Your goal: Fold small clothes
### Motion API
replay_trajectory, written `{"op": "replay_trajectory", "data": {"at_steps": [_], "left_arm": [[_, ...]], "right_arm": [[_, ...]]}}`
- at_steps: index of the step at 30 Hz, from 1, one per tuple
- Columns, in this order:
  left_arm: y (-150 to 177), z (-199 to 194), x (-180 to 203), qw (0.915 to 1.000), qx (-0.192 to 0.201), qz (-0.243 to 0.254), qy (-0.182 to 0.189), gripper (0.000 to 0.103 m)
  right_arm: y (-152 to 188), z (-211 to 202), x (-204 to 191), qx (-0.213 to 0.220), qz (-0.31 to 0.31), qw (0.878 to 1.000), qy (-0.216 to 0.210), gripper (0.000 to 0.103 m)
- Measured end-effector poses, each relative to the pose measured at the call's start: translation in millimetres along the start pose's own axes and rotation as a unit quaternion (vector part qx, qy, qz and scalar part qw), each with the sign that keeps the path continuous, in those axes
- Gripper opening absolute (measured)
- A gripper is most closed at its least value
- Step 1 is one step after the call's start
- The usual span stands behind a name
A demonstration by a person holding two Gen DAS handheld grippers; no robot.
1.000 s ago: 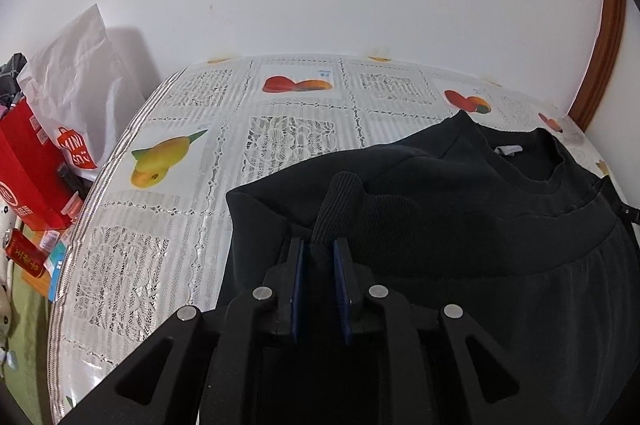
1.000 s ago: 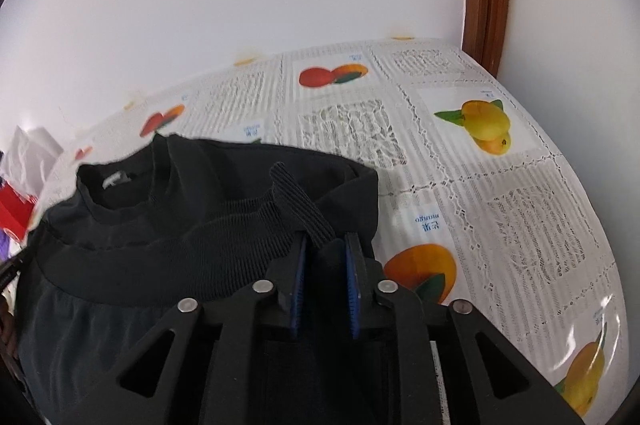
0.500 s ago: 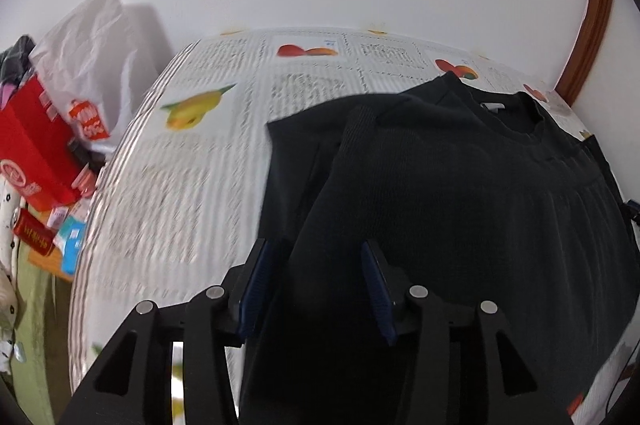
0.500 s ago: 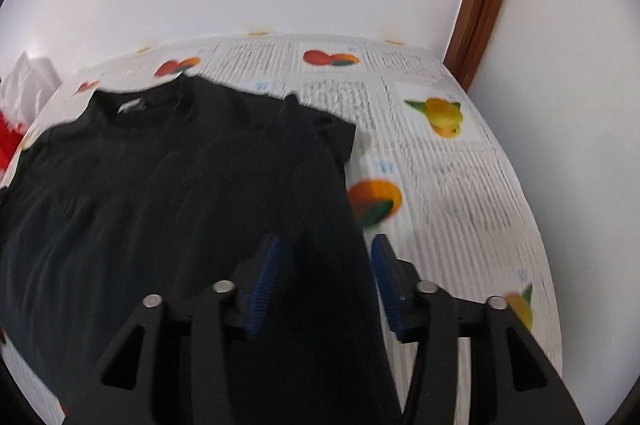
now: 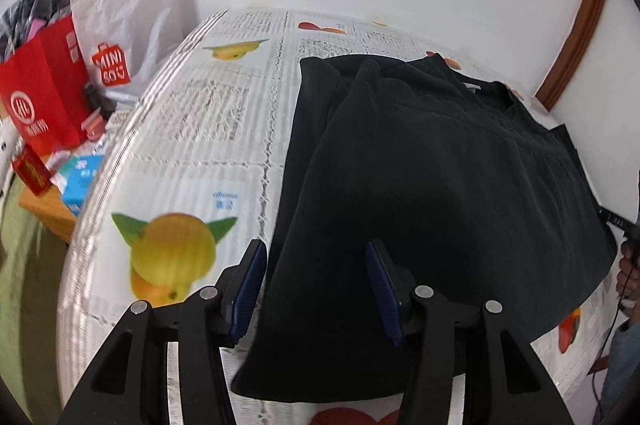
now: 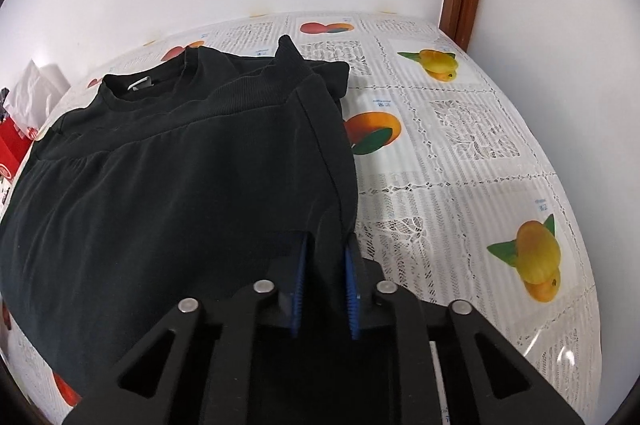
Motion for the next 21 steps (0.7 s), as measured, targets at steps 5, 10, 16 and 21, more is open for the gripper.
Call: {"op": "replay_trajectory", "data": {"at_steps": [5,10,16,21], "left_arm": [[-5,12,8,0.9994,0.001,-0.028,0.021,0.019],[-13,24,34,0.9998,0.012,0.014,0.004,0.011],[-23,39,60,0.9992,0.009,0.028,0.028,0.010],[-28,46,69,0.9988,0.006,0.030,0.038,0.012]], "right_arm": [[-3,2,12,-0.008,0.026,0.999,-0.032,0.011],[-8,3,22,-0.004,0.016,1.000,-0.013,0.007],[-23,12,46,-0.002,0.012,1.000,0.026,0.007],[-31,19,66,-0.008,0.031,0.999,0.042,0.011]]}}
Point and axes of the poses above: each gripper's, at about its wrist camera, not at the fingertips, and z roughly the way its jaws point, x to its right, y to its underside, the point moved 6 cm from there along z, roughly the way its jaws point, and after that the axes turned 6 degrees about x, right-handed, at the moved point
